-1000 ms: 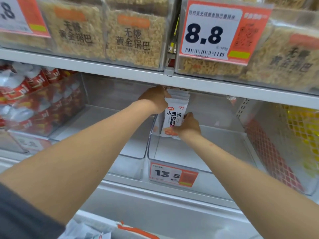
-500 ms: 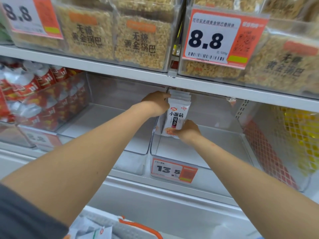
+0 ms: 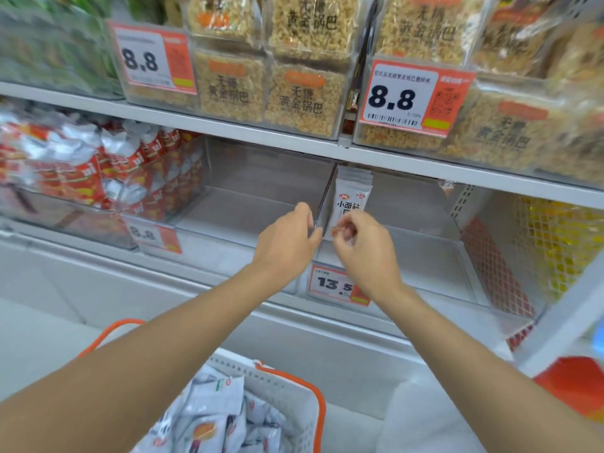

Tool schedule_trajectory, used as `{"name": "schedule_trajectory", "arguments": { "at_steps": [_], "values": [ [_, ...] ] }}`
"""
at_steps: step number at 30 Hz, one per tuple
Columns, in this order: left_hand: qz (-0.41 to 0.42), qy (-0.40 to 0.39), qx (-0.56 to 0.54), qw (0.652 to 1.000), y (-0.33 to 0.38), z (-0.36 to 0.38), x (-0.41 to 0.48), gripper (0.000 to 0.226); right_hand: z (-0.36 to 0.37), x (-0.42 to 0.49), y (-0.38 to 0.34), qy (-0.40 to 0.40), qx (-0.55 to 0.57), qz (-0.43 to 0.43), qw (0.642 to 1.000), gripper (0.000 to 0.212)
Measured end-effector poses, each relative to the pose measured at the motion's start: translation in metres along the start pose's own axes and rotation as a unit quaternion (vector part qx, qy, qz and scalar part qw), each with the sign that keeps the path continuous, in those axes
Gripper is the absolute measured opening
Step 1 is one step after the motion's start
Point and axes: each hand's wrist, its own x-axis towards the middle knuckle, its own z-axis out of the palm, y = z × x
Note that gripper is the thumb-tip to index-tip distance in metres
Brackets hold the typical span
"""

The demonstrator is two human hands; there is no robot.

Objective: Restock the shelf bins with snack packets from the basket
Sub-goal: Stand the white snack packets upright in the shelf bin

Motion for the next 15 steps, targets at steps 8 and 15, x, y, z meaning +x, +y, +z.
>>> {"name": "schedule_trajectory", "arguments": {
  "at_steps": [8,15],
  "values": [
    [-0.055,-0.182,0.067,0.980,-0.077,0.012,-0.105,0.012,0.048,-0.115,-0.003,-0.163,0.004,-0.061,0.985,0.009],
    [-0.063,-0.374,0.196,0.904,-0.139,0.023,-0.148,0.024,0.111,-0.183,0.024,-0.523,-0.069,0.050,0.848,0.022]
  ]
}}
